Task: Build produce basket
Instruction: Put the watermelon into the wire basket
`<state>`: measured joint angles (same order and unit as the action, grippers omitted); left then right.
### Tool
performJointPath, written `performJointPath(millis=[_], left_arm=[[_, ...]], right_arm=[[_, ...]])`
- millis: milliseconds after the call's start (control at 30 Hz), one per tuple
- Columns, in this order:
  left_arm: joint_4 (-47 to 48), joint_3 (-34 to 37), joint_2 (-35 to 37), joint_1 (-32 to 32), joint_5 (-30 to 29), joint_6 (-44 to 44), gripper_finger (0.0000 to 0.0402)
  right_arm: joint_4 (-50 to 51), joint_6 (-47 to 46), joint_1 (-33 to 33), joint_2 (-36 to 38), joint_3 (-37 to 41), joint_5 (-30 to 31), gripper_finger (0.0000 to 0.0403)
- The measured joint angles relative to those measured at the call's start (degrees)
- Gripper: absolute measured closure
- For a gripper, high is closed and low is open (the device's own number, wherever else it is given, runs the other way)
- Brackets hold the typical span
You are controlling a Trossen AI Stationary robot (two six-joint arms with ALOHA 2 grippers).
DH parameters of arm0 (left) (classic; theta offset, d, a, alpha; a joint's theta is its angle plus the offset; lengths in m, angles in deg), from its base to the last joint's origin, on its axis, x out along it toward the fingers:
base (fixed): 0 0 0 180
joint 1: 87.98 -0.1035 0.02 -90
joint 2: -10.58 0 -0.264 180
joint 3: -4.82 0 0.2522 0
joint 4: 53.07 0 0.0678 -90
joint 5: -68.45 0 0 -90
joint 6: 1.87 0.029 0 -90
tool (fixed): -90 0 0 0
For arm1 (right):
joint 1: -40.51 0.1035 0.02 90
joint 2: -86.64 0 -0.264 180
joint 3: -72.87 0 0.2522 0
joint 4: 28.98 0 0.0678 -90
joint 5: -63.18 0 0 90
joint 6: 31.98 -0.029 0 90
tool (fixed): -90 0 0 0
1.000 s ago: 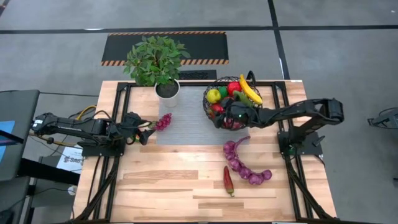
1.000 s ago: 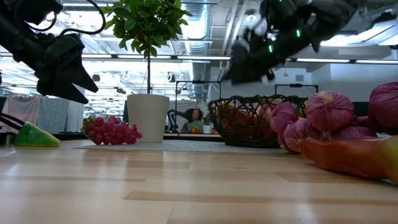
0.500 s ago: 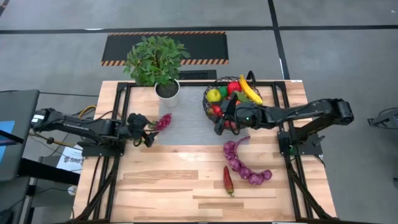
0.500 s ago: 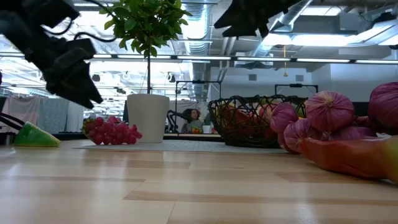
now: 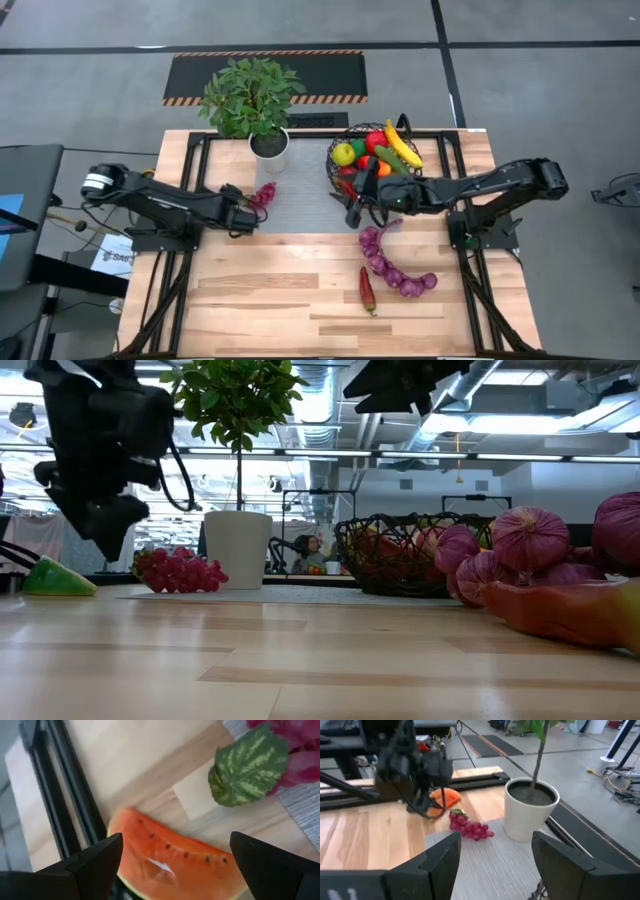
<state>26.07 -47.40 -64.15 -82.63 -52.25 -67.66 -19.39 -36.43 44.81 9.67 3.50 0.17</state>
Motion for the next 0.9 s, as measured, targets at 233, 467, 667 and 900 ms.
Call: performJointPath(millis=[233,467,667,900], left_arm=[[2.86,-0.27,-5.78,-0.07,6.14,-10.06,0.0047],[2.65,-1.33,-8.92,3.39,6.20,-18.06,0.0047],[-1.28,-0.38,-8.97,5.16,8.78,-22.21,0.0047],[-4.45,0.38,-8.90,8.86,7.94,-26.50,0.0047]], right_arm=[[1.93,-0.04,0.65,0.04,-0.04,0.02,0.0137],[2.72,-0.04,0.77,0.04,-0.04,-0.02,0.0137],[3.99,0.28,1.37,0.04,-0.04,-0.05,0.0137],[5.56,0.31,2.40,0.04,-0.04,-0.07,0.0137]])
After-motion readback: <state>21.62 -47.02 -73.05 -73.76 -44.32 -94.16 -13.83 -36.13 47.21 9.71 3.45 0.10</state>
